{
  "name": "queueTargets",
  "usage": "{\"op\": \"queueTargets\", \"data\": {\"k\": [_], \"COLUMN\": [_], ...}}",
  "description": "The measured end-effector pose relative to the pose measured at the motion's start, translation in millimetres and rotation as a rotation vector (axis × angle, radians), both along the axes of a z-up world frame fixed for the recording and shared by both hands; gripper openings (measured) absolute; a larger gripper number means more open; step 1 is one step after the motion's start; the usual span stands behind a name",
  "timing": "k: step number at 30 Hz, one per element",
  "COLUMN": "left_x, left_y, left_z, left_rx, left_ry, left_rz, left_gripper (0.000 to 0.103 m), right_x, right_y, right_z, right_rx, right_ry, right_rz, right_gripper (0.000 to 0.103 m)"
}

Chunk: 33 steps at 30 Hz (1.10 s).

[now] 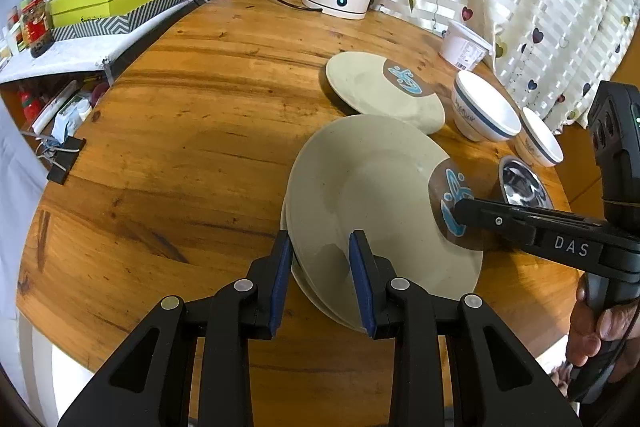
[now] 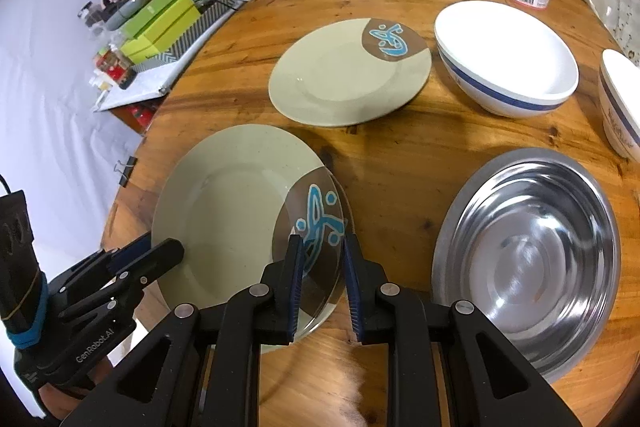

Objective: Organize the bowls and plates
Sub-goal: 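Lift the beige plate with both tools and lower it onto another beige plate, then open both tools to release the plate on the stack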

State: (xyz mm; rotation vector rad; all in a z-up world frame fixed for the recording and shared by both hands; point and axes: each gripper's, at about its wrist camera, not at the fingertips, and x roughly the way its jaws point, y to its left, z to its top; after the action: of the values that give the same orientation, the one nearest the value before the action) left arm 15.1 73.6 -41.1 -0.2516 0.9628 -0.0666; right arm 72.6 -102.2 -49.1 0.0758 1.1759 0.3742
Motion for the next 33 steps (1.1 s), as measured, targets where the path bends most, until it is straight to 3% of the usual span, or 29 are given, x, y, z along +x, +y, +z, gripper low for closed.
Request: {"op": "queueTargets", "data": {"k": [18, 33], "left_x": [2, 3], "left_y": [-6, 10], "left_z": [-8, -3], "left_rx": [0.021, -0.012], "left_ry": [0.02, -0.005], "left_rz": [-0.001, 0.027], "left_gripper": [0.031, 0.031], "right_x": [2, -1], "right_y": [2, -3], "right_z": [-11, -10], "right_rx": [-0.023, 0.003], "right_ry": [0.012, -0.001], "right_rz": [0.006, 0.004], "right_gripper": [0.023, 0.024]}}
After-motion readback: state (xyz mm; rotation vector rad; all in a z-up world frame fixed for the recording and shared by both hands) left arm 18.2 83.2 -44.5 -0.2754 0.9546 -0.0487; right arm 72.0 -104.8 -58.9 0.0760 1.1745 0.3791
